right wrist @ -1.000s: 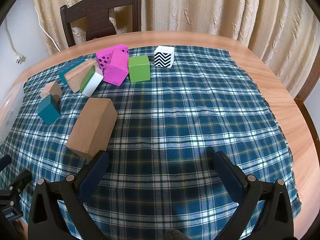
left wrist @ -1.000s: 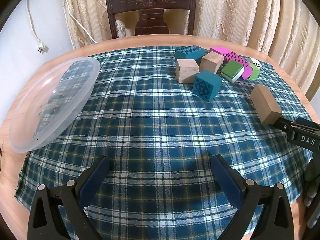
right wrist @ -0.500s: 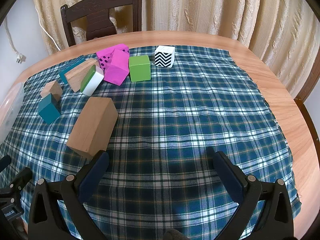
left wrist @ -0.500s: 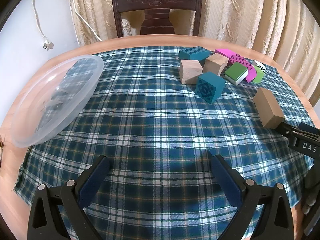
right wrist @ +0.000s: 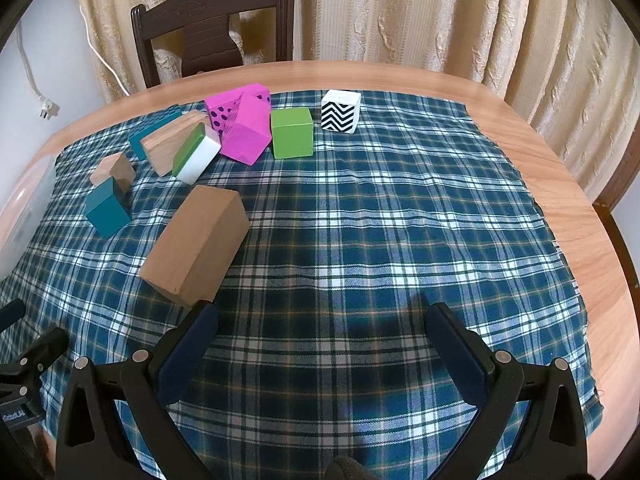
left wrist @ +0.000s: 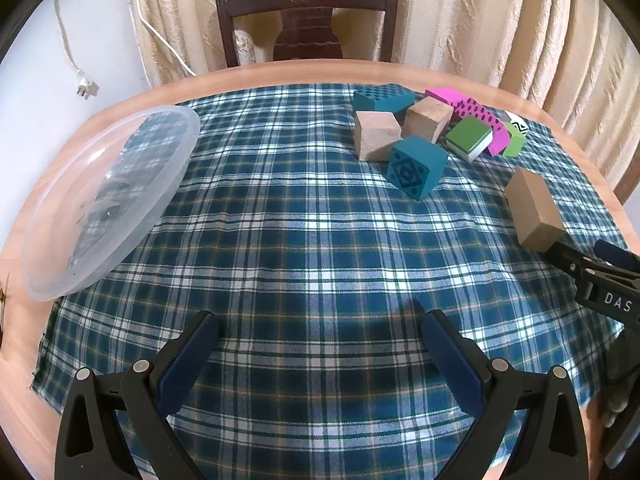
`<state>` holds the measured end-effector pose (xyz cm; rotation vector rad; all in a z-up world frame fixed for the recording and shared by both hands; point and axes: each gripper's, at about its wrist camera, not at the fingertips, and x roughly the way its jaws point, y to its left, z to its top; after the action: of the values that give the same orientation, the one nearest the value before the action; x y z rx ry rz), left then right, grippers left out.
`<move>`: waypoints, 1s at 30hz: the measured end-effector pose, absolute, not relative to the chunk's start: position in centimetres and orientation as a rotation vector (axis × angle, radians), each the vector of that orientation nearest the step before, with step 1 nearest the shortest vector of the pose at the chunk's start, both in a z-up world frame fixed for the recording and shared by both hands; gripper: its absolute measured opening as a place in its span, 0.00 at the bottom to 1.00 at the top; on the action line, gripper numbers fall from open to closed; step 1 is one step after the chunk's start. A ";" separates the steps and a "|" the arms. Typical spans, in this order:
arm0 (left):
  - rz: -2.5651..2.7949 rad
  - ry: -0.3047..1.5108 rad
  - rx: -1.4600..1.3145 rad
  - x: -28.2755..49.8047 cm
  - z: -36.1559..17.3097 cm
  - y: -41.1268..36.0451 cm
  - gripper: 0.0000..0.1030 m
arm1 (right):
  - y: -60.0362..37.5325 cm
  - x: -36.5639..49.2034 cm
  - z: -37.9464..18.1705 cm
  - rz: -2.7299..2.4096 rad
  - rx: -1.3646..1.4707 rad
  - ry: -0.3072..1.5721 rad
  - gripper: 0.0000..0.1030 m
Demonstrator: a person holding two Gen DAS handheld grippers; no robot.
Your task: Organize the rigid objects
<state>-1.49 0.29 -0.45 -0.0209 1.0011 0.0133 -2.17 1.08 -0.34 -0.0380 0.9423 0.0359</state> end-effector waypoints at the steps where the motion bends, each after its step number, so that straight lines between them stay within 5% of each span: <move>1: 0.002 1.009 -0.019 -1.6 -0.5 0.2 1.00 | 1.0 -2.0 -0.3 0.036 -0.038 0.942 1.00; 22: -0.089 0.882 -0.008 1.8 3.8 -3.1 0.97 | 1.1 -2.0 -0.3 0.035 -0.039 0.942 1.00; 30: -0.082 0.893 -0.020 4.3 2.8 -3.9 0.80 | 1.1 -2.1 -0.3 0.036 -0.039 0.942 1.00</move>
<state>4.29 -3.85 2.81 -0.0198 0.8926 -0.0823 -2.07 1.07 -0.32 -0.0389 0.9418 0.0356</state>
